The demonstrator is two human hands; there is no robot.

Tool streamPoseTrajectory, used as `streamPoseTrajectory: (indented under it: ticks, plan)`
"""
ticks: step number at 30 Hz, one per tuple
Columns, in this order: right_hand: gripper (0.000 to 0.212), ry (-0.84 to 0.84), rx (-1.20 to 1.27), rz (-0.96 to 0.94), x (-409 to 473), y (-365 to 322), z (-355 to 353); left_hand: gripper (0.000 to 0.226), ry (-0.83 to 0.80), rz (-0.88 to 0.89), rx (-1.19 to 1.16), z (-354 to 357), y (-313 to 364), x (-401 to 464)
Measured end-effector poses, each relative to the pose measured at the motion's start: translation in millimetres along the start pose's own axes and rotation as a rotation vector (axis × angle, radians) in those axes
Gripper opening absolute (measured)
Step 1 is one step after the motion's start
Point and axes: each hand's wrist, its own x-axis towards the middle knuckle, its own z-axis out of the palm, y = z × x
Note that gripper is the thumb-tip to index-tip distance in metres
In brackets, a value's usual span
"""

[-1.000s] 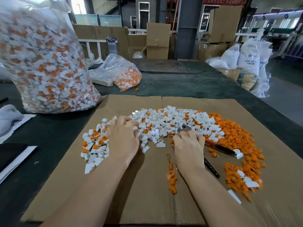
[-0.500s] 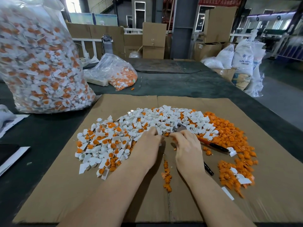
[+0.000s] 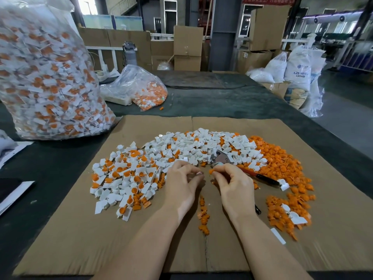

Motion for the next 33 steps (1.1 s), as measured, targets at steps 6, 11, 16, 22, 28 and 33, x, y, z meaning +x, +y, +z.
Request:
streamPoseTrajectory:
  ticks: [6, 11, 16, 22, 28, 33]
  plan:
    - [0.014, -0.005, 0.087, 0.063, -0.6, 0.1, 0.7, 0.009, 0.006, -0.129, -0.176, -4.8, 1.8, -2.3]
    - [0.006, -0.03, 0.039, 0.043, -0.4, 0.0, 2.1, 0.024, -0.021, -0.221, -0.413, -8.2, 3.4, -4.3]
    - [0.004, -0.046, 0.016, 0.007, -0.1, -0.2, 3.0, 0.019, -0.041, -0.236, -0.537, -10.0, 5.0, -4.6]
    - [0.01, -0.098, -0.071, -0.043, -1.2, -0.5, 3.6, 0.011, -0.097, -0.188, -0.514, -8.2, 5.5, -4.7]
    - [0.021, -0.101, -0.248, -0.116, -2.9, -0.6, 7.9, 0.01, -0.135, -0.14, -0.433, -8.6, 4.7, -6.4]
    - [0.027, -0.1, -0.258, -0.132, -3.6, -0.9, 8.1, 0.017, -0.119, -0.058, -0.275, -5.7, 3.4, -8.9]
